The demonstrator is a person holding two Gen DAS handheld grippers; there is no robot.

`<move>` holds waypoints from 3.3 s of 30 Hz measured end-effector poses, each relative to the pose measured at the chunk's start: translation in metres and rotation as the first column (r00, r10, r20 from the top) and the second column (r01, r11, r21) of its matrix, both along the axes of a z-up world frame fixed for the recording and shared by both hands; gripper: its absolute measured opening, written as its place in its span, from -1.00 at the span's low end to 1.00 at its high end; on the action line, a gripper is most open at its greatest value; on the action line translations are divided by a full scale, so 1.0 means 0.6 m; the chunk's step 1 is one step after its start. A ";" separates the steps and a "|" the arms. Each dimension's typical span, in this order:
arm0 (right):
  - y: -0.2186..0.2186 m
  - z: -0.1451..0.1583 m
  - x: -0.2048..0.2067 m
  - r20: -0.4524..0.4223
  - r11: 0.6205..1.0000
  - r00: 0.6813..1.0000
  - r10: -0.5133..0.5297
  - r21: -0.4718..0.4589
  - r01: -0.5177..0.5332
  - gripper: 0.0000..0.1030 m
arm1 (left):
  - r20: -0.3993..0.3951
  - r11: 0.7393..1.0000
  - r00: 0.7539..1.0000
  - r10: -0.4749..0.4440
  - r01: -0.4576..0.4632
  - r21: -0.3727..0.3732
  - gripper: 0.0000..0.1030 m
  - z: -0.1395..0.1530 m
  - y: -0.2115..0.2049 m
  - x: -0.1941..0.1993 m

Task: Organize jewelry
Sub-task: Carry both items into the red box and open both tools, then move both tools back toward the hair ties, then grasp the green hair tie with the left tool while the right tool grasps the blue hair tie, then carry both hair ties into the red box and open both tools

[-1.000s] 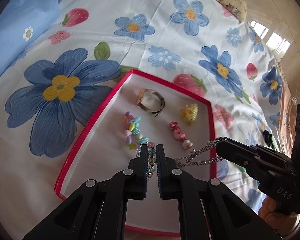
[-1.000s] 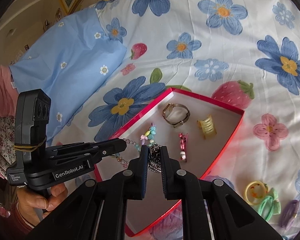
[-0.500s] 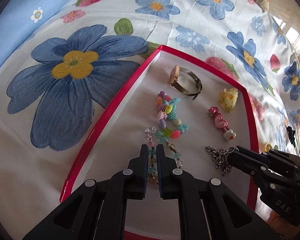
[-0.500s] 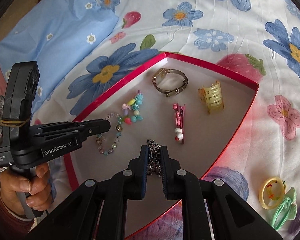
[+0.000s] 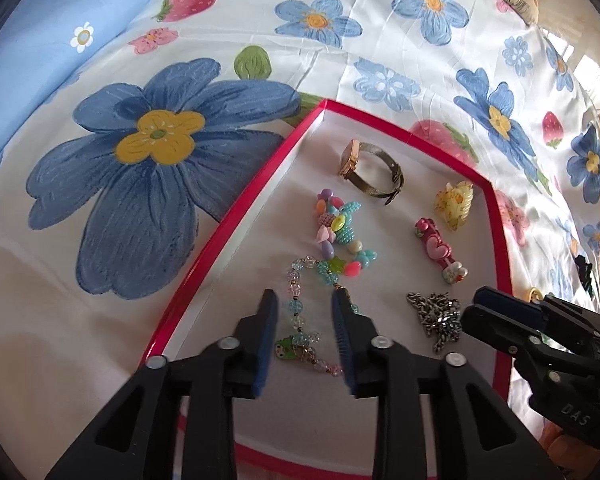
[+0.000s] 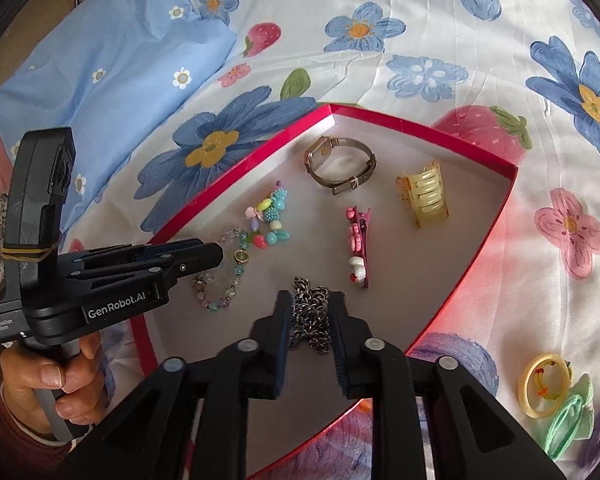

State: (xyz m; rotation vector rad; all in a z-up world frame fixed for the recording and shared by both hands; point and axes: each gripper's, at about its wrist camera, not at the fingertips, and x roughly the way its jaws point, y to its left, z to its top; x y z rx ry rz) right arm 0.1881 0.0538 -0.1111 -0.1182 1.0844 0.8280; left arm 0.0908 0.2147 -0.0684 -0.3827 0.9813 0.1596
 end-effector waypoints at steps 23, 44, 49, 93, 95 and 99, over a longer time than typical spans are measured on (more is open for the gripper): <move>-0.261 0.101 -0.049 0.089 0.958 0.955 -0.282 0.089 0.274 -0.21 | 0.075 0.993 0.991 -0.108 0.112 -0.048 -0.25 0.079 -0.103 -0.084; -0.427 0.070 -0.096 0.087 0.898 0.894 -0.441 0.027 0.440 -0.20 | 0.050 0.958 0.958 -0.282 0.284 -0.048 -0.24 0.074 -0.223 -0.042; -0.426 0.055 -0.096 0.077 0.905 0.902 -0.425 0.010 0.426 -0.21 | 0.043 0.945 0.946 -0.320 0.322 -0.055 -0.24 0.068 -0.256 -0.019; -0.392 0.062 -0.059 0.015 0.929 0.933 -0.361 0.089 0.358 -0.95 | 0.086 0.911 0.919 -0.385 0.393 -0.122 -0.91 0.062 -0.283 0.012; -0.380 0.064 -0.061 0.016 0.934 0.937 -0.348 0.094 0.345 -0.95 | 0.095 0.918 0.925 -0.367 0.377 -0.124 -0.91 0.068 -0.268 0.001; -0.353 0.072 -0.063 0.025 0.944 0.947 -0.319 0.098 0.316 -0.95 | 0.106 0.932 0.939 -0.327 0.339 -0.127 -0.91 0.077 -0.235 -0.022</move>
